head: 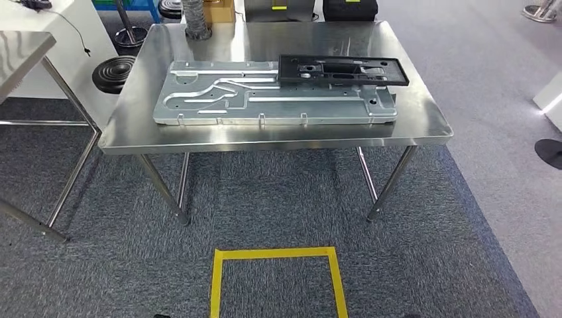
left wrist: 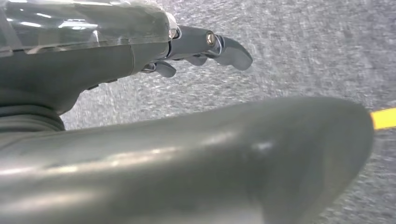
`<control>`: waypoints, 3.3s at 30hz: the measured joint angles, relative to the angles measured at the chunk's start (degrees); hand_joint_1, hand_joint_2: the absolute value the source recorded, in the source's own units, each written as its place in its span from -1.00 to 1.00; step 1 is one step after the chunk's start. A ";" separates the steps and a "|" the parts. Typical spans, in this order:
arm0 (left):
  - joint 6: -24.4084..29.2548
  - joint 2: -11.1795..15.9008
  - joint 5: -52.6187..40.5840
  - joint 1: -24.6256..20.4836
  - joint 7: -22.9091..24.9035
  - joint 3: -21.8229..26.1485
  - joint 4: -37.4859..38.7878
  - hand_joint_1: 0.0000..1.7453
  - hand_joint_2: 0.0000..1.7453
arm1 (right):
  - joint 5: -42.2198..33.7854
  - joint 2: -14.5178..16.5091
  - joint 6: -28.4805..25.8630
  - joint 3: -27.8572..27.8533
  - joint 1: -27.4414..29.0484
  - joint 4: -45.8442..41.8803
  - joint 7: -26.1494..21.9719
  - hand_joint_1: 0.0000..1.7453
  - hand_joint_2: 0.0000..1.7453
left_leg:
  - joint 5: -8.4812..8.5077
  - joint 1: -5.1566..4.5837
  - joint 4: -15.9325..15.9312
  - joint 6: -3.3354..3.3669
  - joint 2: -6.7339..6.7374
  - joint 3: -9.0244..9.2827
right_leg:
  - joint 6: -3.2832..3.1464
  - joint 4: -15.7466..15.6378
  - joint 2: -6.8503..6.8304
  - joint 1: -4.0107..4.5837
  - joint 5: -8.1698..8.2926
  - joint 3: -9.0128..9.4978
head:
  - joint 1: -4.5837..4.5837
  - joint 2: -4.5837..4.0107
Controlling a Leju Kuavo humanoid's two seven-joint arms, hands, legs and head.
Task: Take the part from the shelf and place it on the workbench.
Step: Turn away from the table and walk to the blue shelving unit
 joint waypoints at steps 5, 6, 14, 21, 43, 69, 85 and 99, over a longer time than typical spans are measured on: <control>-0.05 0.10 -0.41 -0.63 0.31 -0.88 0.00 -1.00 -1.00 | 1.94 3.75 -0.38 -0.13 -0.79 1.67 1.98 -1.00 1.00 | 3.77 -0.16 0.33 0.47 0.32 -4.78 | 0.79 15.23 0.19 -0.30 -10.43 -2.42 | -0.01 0.01; -0.04 0.13 -0.52 -0.79 0.37 -1.00 0.00 -1.00 -1.00 | 2.55 4.33 -0.41 -0.11 -1.04 1.82 2.23 -1.00 1.00 | 4.42 -0.20 0.54 0.39 0.35 -5.77 | 0.71 15.48 0.19 -0.30 -9.12 -1.15 | -0.01 0.01; -0.04 0.26 -1.84 -1.38 1.44 -2.25 0.00 -1.00 -1.00 | 5.23 6.85 -0.94 0.42 -2.87 2.51 3.40 -1.00 1.00 | 8.37 -0.26 1.11 -1.67 0.43 -9.37 | -2.08 -4.69 0.09 0.63 -7.38 13.17 | -0.01 0.01; -0.13 0.80 -2.98 -0.99 2.47 -3.40 0.00 -1.00 -1.00 | 6.10 8.44 -1.49 0.85 -2.85 2.86 3.67 -1.00 1.00 | -2.62 0.42 17.87 -3.44 -0.02 -12.04 | -3.00 -3.72 -0.24 0.27 -2.55 6.57 | -0.01 0.01; -0.89 0.83 -4.37 -1.23 3.85 -5.38 -0.01 -1.00 -1.00 | 8.01 9.05 -0.49 1.98 -2.54 3.18 2.57 -1.00 1.00 | 7.54 -0.39 0.96 -0.61 0.38 -8.91 | -2.26 -5.08 0.12 1.25 -8.46 14.37 | -0.01 0.01; 0.16 0.74 -3.98 -1.05 5.55 -5.29 -0.02 -1.00 1.00 | 9.66 9.10 -0.11 2.90 -2.71 3.29 3.46 -1.00 1.00 | 1.02 0.23 0.46 0.29 0.00 -2.17 | -0.59 7.51 0.15 0.30 -6.87 2.82 | -0.01 0.00; 0.23 0.60 -3.98 -1.01 5.57 -5.29 0.00 -1.00 1.00 | 9.73 8.99 -0.10 3.16 -2.78 3.30 3.54 -1.00 1.00 | -0.79 0.89 6.81 -2.88 -0.14 -4.98 | -2.58 -2.14 0.07 0.15 -3.64 6.62 | -0.01 0.00; 0.24 0.63 -3.98 -1.08 5.58 -5.24 0.00 -1.00 1.00 | 9.73 9.00 -0.11 3.34 -2.86 3.29 3.56 -1.00 1.00 | 1.47 0.74 1.45 0.07 -0.26 -3.70 | 0.02 8.59 0.24 -0.07 -9.33 1.71 | -0.01 0.01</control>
